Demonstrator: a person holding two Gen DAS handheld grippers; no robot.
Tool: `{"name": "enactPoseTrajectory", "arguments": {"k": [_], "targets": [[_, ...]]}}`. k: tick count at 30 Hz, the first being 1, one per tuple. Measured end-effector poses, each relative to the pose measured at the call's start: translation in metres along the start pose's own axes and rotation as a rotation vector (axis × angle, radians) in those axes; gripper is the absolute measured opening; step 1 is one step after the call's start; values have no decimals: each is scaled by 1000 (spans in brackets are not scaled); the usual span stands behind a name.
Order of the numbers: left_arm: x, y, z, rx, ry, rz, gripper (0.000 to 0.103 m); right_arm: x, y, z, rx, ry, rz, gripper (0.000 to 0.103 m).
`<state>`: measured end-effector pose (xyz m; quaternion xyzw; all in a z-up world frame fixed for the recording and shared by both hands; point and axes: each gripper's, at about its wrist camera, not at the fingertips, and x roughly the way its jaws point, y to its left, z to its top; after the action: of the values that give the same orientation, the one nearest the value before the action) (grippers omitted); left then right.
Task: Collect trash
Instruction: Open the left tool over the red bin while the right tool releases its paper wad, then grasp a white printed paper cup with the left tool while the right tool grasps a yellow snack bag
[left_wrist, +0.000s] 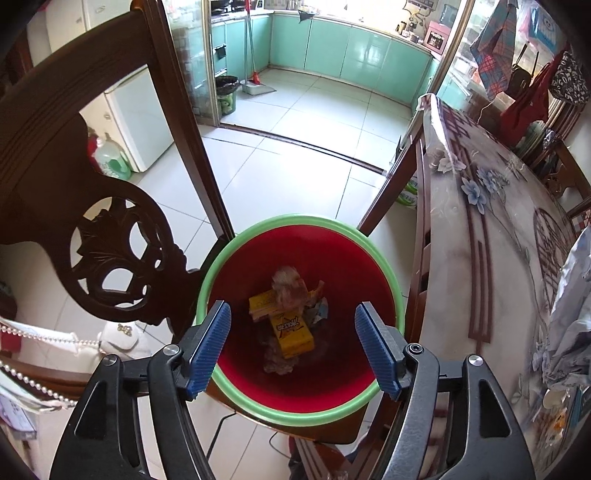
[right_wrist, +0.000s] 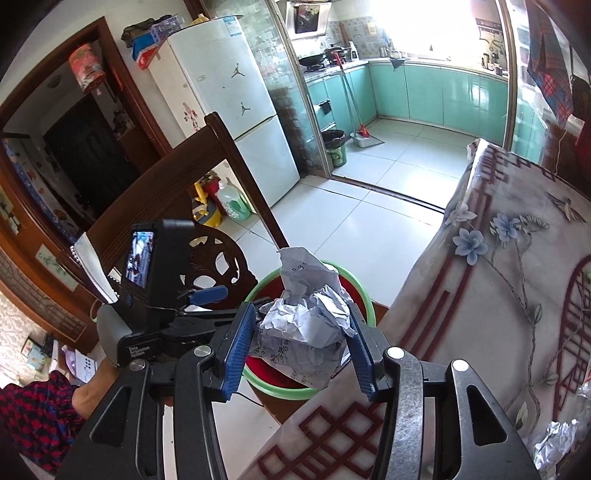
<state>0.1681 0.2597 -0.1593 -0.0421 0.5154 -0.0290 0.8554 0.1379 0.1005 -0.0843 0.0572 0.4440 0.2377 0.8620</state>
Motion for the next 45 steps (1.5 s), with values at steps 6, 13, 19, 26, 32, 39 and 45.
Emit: {"name": "enactPoseTrajectory", "arguments": {"k": [6,13,19,26,32,39,45], "targets": [[-14,-26,0,82,-34,-19,69,-23,-17,-21,19,13,-42,49],[-33,-70,0,163,-76,-98,70,-73,-67,-56,129,-16,-123,50],[-40,-97,-8,211,-89,-110,72,-98,-108,-73,217,0,-152,60],[-60,-62,-23,97,-106,-50,72,-22,-80,-93,137,160,-2,60],[-70,-15,-37,-1,-98,28,72,48,-51,-73,60,259,42,13],[-71,9,-39,-63,-99,46,72,71,-28,-31,-11,198,38,0],[-74,2,-34,-25,-119,19,72,41,-32,-17,24,115,33,1]]}}
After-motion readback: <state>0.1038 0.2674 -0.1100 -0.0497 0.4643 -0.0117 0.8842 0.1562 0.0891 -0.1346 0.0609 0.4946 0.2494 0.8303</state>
